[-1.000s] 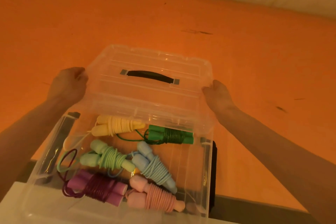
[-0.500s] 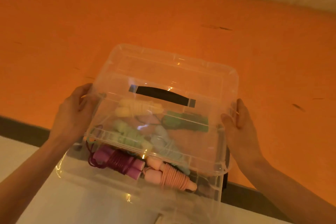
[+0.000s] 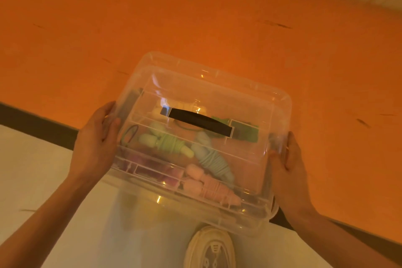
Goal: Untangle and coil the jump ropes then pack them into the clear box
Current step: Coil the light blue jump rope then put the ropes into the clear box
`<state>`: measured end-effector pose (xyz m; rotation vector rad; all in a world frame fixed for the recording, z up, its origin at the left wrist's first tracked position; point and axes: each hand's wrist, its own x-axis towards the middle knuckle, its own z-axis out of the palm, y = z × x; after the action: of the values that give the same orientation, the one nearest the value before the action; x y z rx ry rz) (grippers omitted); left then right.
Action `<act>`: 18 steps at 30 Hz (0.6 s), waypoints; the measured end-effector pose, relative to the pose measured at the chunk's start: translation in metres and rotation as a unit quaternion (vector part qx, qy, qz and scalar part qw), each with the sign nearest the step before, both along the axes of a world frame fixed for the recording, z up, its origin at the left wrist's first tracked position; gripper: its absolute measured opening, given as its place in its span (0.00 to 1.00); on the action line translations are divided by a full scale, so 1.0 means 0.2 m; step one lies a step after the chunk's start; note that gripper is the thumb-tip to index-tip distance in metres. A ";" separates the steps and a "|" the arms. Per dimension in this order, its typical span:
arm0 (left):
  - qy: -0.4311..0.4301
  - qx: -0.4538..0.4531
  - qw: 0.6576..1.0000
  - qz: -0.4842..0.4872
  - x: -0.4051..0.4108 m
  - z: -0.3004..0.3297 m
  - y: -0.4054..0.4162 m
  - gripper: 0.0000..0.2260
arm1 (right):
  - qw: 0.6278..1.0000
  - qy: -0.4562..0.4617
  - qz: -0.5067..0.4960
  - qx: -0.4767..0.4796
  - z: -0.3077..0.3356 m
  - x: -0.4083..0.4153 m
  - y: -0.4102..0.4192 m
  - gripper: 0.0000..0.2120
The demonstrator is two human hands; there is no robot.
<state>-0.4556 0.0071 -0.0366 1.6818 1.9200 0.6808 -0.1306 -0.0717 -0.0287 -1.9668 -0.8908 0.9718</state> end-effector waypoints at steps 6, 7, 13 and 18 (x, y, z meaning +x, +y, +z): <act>0.011 0.001 1.000 0.011 -0.01 0.00 -0.05 0.19 | 1.000 -0.010 0.000 0.001 0.00 -0.01 -0.05 0.25; 0.011 0.000 1.000 0.014 -0.01 0.00 -0.06 0.19 | 1.000 -0.015 -0.001 0.002 -0.01 -0.01 -0.06 0.25; 0.016 0.004 1.000 0.020 -0.04 -0.02 -0.09 0.19 | 1.000 -0.015 -0.002 0.005 -0.03 -0.02 -0.10 0.27; 0.020 0.011 0.999 0.028 -0.03 -0.02 -0.11 0.19 | 1.000 -0.006 -0.004 0.003 -0.03 -0.03 -0.12 0.26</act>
<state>-0.4616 -0.0150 -0.0405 1.6724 2.0007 0.6967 -0.1363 -0.0954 -0.0355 -1.9705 -0.8916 0.9534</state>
